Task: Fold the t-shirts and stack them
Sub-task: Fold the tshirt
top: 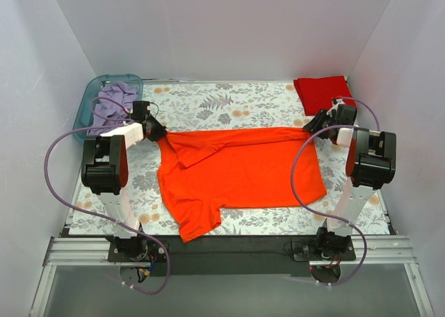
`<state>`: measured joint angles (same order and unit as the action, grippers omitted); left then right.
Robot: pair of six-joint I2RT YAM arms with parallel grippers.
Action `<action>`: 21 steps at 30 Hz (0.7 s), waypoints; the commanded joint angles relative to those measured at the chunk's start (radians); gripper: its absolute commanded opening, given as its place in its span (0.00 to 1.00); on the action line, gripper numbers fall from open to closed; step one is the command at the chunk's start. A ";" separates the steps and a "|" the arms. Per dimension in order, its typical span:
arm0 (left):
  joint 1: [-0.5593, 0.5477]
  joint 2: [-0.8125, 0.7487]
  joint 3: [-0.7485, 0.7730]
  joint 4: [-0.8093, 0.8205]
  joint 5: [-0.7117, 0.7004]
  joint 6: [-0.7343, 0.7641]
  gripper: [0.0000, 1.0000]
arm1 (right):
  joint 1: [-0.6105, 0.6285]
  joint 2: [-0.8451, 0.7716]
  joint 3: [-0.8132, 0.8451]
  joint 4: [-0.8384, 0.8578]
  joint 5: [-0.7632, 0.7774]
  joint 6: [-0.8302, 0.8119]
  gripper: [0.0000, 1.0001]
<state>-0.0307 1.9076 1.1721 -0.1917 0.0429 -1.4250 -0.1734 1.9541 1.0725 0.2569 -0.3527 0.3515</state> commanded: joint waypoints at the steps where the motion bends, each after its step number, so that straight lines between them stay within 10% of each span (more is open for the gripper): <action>1: 0.028 -0.024 -0.008 0.028 0.020 0.034 0.11 | -0.029 0.035 0.020 0.038 -0.029 0.061 0.39; 12: 0.097 0.027 -0.042 0.078 0.060 0.057 0.08 | -0.077 0.031 -0.013 0.035 -0.057 0.055 0.36; 21: 0.097 0.027 -0.002 0.055 0.088 0.109 0.33 | -0.077 -0.035 -0.003 0.031 -0.117 0.044 0.39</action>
<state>0.0498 1.9430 1.1545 -0.0902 0.1558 -1.3491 -0.2485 1.9774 1.0679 0.2855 -0.4419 0.4126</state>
